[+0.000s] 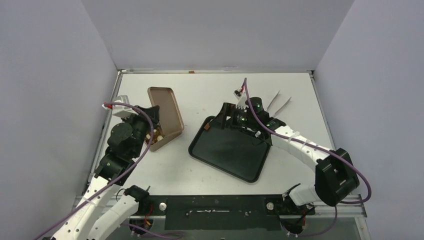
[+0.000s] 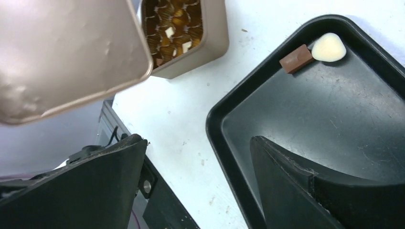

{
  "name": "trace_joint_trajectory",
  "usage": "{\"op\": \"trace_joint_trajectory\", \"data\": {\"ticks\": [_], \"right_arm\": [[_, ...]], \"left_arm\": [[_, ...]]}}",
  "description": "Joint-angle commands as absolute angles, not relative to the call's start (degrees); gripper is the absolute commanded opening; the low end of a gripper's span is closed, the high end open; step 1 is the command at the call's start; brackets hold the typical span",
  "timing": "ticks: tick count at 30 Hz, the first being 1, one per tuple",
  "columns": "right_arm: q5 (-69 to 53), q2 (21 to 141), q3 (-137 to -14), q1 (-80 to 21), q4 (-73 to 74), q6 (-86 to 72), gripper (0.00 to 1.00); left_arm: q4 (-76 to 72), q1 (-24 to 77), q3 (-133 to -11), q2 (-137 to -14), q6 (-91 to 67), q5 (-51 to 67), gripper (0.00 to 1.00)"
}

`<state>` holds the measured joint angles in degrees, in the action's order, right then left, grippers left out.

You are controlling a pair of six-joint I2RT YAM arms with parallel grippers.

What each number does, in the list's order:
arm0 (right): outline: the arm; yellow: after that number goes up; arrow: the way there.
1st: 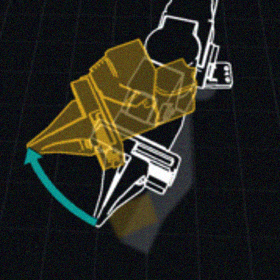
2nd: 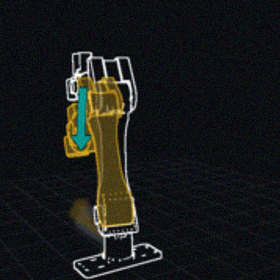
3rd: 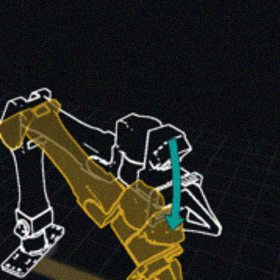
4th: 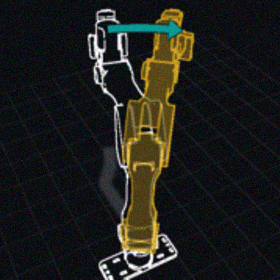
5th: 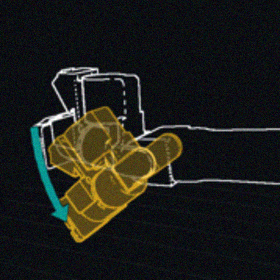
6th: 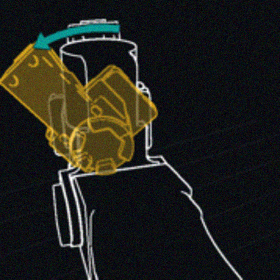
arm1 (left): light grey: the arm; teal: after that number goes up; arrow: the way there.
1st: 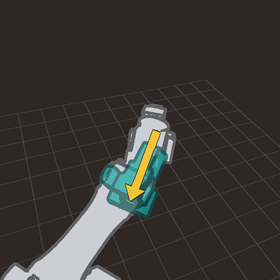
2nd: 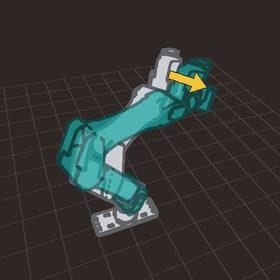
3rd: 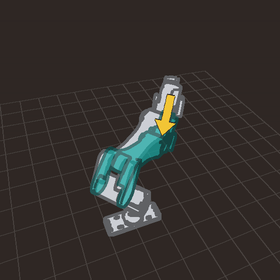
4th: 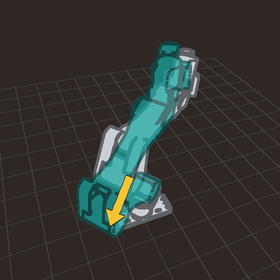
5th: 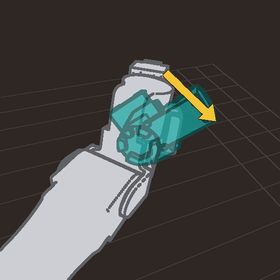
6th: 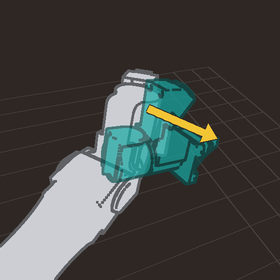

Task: Pack the chocolate
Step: Pick up the box lid from the center of the board, then close the box lid on the packing box.

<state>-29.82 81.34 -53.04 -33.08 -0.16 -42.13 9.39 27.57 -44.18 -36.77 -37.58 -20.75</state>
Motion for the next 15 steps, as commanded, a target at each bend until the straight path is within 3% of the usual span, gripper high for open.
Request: {"op": "trace_joint_trajectory", "data": {"ticks": [1, 8, 15], "right_arm": [[-28.87, 74.76, -53.83, -33.31, -0.21, -40.35, 0.85], [-26.29, 68.52, -54.81, -33.20, 7.52, -37.81, 0.95], [-23.20, 61.51, -55.95, -32.98, 12.00, -35.08, 0.97]], "left_arm": [[3.04, 27.60, -48.34, -38.76, -19.56, -26.98, 0.00], [-2.19, 27.60, -49.38, -42.80, -1.11, -29.73, 0.00], [-3.13, 27.61, -48.30, -49.49, 21.89, -28.05, 0.00]]}}
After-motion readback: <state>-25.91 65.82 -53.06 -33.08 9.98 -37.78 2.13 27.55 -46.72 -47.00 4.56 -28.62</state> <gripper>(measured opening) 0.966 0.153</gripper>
